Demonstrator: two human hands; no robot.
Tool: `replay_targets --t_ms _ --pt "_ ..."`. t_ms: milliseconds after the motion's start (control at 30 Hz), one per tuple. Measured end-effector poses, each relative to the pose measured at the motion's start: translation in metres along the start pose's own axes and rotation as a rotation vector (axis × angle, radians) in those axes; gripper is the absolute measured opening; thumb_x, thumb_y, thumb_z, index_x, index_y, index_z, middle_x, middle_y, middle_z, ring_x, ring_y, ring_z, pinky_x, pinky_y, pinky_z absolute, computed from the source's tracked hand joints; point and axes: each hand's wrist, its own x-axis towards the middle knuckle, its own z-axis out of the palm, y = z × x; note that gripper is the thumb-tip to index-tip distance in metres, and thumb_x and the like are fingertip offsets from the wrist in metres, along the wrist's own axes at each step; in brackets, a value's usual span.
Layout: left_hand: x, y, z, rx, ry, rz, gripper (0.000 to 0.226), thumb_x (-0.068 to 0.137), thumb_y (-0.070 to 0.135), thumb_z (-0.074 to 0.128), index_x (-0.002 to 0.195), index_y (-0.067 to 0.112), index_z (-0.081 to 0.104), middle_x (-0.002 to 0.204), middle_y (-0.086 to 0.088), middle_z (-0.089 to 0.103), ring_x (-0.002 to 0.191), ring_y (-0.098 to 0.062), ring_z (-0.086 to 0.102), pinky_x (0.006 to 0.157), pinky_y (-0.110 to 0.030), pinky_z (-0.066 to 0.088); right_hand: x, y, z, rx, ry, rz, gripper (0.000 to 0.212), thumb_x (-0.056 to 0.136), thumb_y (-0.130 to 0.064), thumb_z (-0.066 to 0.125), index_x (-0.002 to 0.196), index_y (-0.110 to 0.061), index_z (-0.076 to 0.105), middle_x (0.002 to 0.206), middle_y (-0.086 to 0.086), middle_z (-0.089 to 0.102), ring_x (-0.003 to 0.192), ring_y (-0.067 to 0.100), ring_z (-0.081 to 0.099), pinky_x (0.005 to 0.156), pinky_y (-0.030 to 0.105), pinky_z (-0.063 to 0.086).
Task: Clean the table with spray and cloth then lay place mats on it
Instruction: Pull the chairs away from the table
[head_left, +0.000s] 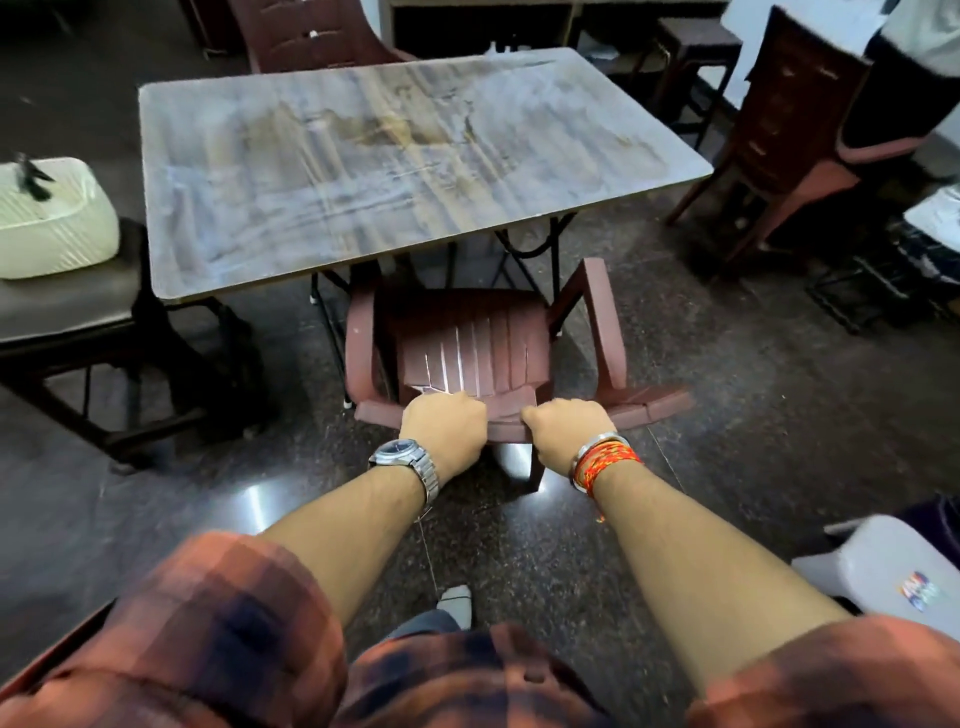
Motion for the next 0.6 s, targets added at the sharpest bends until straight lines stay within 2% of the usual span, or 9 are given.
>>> replay_targets --t_ms 267,400,600 --pt "0.024 0.029 0.000 -0.027 0.000 -0.047 0.017 0.083 0.014 0.050 0.087 0.016 0.067 0.090 -0.005 0.070 0.082 -0.031 0.068 0.057 -0.032 0.038 0.003 0.044 0.005 -0.051 0.012 -0.101 0.021 0.087 -0.018 0.043 0.104 -0.015 0.055 0.106 0.006 0.066 0.095 0.032 0.064 0.064 0.034 0.033" --pt "0.036 0.045 -0.001 -0.036 0.016 -0.082 0.020 0.087 0.015 0.047 0.090 0.016 0.067 0.091 -0.005 0.071 0.083 -0.033 0.069 0.058 -0.034 0.038 0.007 0.066 0.007 -0.050 0.017 -0.139 0.021 0.087 -0.021 0.042 0.103 -0.014 0.053 0.106 0.006 0.066 0.096 0.032 0.064 0.063 0.034 0.033" --pt "0.068 0.080 -0.009 -0.051 -0.025 -0.150 0.020 0.086 0.013 0.049 0.094 0.014 0.068 0.094 -0.006 0.071 0.085 -0.034 0.069 0.061 -0.034 0.039 0.017 0.116 0.009 -0.075 0.010 -0.174 0.018 0.088 -0.015 0.041 0.103 -0.016 0.052 0.106 0.003 0.065 0.096 0.032 0.063 0.065 0.035 0.040"
